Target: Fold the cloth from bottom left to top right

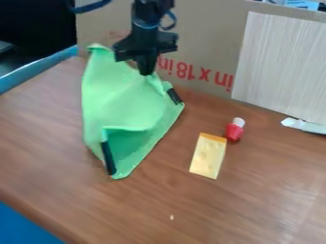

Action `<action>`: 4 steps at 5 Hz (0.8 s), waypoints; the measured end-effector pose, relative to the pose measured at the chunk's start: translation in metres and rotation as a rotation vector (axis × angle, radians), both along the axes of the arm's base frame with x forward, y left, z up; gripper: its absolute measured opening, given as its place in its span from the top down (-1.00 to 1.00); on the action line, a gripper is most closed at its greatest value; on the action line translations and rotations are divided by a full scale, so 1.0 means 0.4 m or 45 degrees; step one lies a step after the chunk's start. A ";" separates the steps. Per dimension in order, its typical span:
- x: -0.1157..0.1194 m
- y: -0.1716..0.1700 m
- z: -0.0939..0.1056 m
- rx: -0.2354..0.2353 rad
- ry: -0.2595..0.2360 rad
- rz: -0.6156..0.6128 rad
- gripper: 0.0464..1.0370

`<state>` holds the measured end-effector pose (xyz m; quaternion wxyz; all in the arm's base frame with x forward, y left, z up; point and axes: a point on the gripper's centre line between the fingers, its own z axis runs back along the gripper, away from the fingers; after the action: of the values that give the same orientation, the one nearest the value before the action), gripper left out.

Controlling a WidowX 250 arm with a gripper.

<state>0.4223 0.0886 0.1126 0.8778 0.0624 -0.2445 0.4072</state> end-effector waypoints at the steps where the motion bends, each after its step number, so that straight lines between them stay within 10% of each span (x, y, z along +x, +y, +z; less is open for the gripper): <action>1: 0.028 -0.036 -0.010 0.002 0.004 0.005 0.94; 4: 0.052 -0.049 -0.019 0.020 -0.027 -0.028 -0.50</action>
<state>0.4431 0.0690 0.1048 0.8789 0.0624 -0.2578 0.3963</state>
